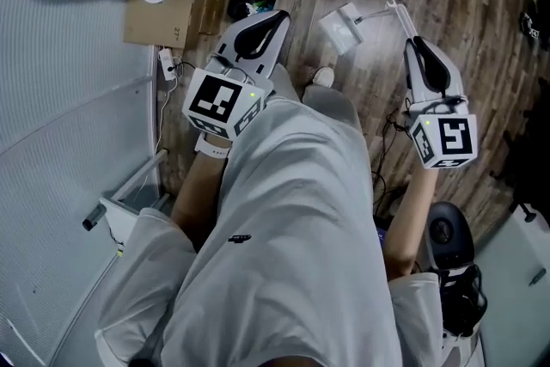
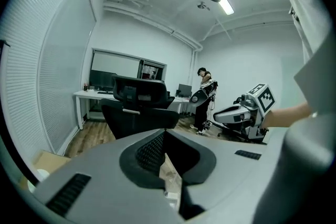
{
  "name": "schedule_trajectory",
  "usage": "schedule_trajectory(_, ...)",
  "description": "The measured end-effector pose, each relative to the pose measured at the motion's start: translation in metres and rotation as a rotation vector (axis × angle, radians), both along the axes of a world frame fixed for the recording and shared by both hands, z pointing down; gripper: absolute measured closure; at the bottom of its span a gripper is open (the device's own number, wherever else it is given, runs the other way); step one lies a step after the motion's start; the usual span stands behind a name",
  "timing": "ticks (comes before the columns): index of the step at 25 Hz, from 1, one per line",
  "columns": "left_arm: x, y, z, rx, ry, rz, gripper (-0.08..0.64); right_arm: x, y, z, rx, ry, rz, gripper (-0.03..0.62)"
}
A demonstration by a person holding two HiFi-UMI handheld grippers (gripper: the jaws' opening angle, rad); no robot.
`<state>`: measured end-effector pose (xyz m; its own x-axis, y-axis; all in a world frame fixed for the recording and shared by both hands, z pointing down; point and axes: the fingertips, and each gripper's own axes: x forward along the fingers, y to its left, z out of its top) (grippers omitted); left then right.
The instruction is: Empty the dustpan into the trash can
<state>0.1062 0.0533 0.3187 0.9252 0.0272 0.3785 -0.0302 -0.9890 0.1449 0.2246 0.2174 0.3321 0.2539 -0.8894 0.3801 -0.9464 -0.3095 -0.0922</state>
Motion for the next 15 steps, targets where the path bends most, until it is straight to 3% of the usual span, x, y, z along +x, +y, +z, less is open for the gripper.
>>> schedule_trajectory(7, -0.022, 0.003, -0.032, 0.031, 0.04, -0.044, 0.552, -0.017, 0.005, -0.033, 0.057, 0.045, -0.002, 0.546)
schedule_trajectory(15, -0.054, -0.006, -0.072, 0.091, 0.053, -0.142, 0.552, -0.042, -0.014, -0.052, 0.045, 0.103, -0.094, 0.554)
